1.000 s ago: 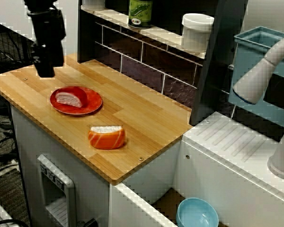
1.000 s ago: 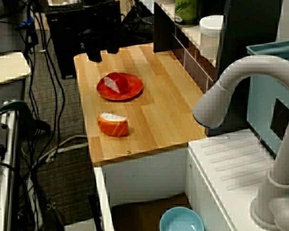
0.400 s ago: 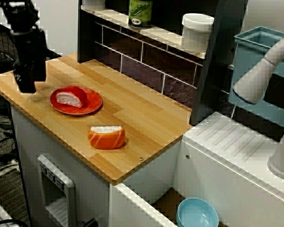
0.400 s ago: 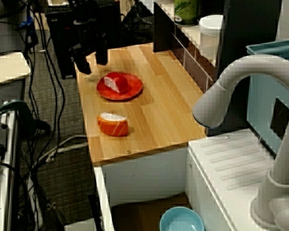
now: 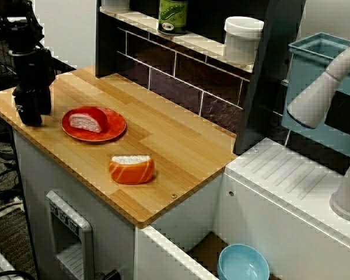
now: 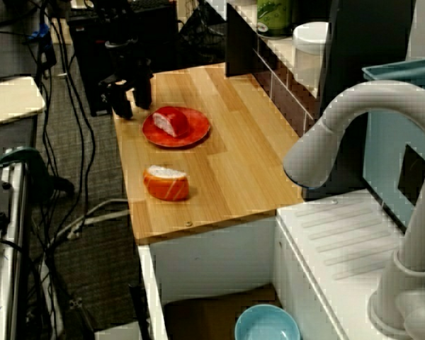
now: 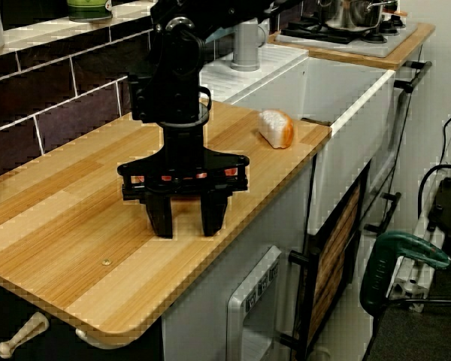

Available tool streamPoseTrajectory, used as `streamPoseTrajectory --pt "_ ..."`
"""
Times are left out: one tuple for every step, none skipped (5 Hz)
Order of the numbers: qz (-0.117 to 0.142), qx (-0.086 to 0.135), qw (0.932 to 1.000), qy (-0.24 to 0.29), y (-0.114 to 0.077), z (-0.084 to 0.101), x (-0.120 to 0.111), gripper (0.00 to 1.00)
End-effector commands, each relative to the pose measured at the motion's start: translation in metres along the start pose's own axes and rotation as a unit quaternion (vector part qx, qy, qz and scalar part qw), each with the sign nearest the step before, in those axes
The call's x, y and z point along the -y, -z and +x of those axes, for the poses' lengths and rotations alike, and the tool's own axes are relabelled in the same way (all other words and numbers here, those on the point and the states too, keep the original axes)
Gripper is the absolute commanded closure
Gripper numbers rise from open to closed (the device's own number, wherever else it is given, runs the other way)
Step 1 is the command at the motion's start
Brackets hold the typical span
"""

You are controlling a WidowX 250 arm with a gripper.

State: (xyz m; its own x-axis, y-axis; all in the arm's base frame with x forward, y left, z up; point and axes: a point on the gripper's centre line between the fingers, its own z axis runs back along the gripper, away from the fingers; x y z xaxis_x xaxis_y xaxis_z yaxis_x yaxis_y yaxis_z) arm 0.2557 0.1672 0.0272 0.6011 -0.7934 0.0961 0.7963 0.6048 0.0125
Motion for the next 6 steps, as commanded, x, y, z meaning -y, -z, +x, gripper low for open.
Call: streamPoseTrajectory --pt "-0.008 0.010 0.9997 -0.019 -0.018 -0.001 -0.018 1.00" --pt "-0.017 0.010 0.9996 -0.021 -0.021 0.005 -0.023 1.00" --pt "-0.021 0.011 0.9995 -0.021 -0.022 0.007 -0.023 1.00" --pt "-0.026 0.013 0.9995 -0.017 -0.021 0.009 -0.015 1.00" --pt "-0.029 0.009 0.9994 -0.016 -0.013 0.015 -0.006 1.00" --pt "-0.032 0.000 0.9993 -0.019 -0.002 0.024 -0.001 1.00"
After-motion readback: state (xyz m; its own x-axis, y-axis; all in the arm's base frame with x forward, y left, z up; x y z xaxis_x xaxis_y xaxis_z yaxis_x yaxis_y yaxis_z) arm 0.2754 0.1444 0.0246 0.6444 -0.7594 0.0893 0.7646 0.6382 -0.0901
